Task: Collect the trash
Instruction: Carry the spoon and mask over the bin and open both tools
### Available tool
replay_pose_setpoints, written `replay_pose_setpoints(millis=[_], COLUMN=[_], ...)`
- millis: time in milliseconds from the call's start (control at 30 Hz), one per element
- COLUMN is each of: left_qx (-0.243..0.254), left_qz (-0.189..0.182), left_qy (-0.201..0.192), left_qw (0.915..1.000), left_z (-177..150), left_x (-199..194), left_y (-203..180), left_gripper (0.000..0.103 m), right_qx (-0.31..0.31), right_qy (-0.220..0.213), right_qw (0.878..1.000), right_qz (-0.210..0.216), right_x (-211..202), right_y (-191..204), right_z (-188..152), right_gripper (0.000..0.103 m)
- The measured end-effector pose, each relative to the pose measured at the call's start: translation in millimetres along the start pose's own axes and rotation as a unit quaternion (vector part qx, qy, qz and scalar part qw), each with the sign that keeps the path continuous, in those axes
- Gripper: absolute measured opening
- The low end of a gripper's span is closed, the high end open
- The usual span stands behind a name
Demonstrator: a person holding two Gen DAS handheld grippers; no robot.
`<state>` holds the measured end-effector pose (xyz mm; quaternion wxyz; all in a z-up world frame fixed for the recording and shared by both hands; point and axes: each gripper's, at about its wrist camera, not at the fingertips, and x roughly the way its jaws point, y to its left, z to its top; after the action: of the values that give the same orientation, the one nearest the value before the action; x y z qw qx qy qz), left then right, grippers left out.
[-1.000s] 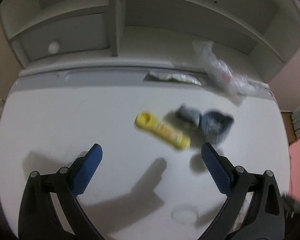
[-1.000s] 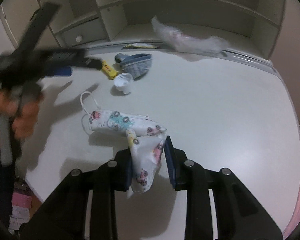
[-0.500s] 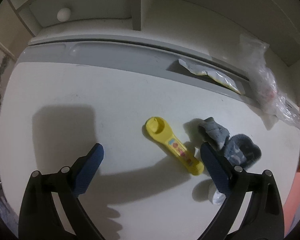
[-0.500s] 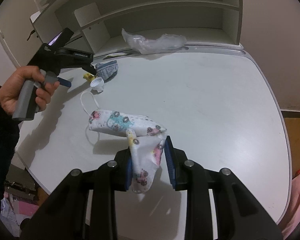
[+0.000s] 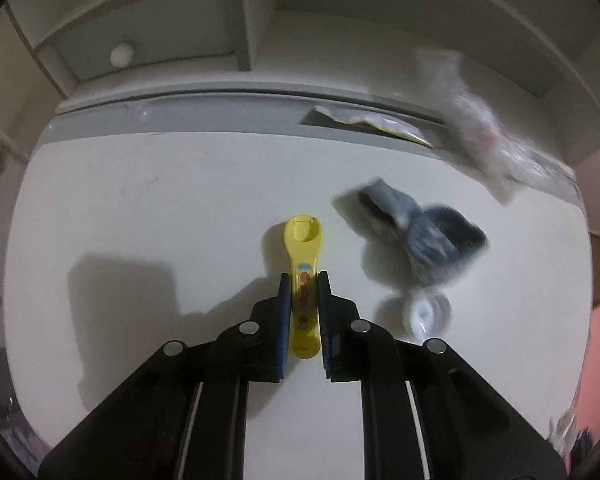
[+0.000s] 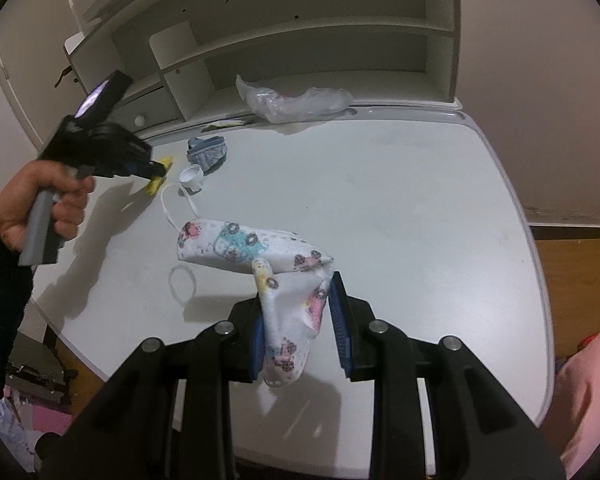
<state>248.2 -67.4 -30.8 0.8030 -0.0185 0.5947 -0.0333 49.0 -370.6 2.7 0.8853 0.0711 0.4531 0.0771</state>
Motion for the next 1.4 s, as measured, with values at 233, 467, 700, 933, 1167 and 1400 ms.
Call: replay_pose_setpoints(millis=[233, 467, 700, 933, 1167, 1400], left_qx=[0.139, 0.341, 0.451, 0.491, 0.485, 0.486], left_qz=[-0.057, -0.155, -0.247, -0.264, -0.255, -0.255], left_qy=[-0.05, -0.078, -0.054, -0.028, 0.025, 0.043], left_qw=[0.9874, 0.9238, 0.8556, 0.8293, 0.8363, 0.8349], left_z=[-68.0, -193.4, -322.7, -377.0, -373.6, -382.2], left_x=[-63.1, -100.4, -101.0, -43.7, 24.7, 38.4], left_y=[-85.9, -244.0, -356.3, -410.4, -435.9, -447.2], left_gripper=[0.012, 0.012, 0.012, 0.012, 0.012, 0.012], right_qx=[0.054, 0.167, 0.291, 0.347, 0.36, 0.364], right_qy=[-0.012, -0.006, 0.032, 0.094, 0.139, 0.144], right_qw=[0.997, 0.972, 0.928, 0.903, 0.895, 0.897], right_qz=[-0.061, -0.166, -0.231, -0.235, -0.223, -0.205], right_x=[-44.7, -103.6, -127.9, -86.2, -50.4, -36.9], right_y=[-55.8, -153.1, -243.2, -296.9, -317.0, -318.8], right_z=[-28.9, -110.9, -214.7, -273.0, -302.2, -302.4], right_gripper=[0.028, 0.028, 0.028, 0.028, 0.028, 0.032])
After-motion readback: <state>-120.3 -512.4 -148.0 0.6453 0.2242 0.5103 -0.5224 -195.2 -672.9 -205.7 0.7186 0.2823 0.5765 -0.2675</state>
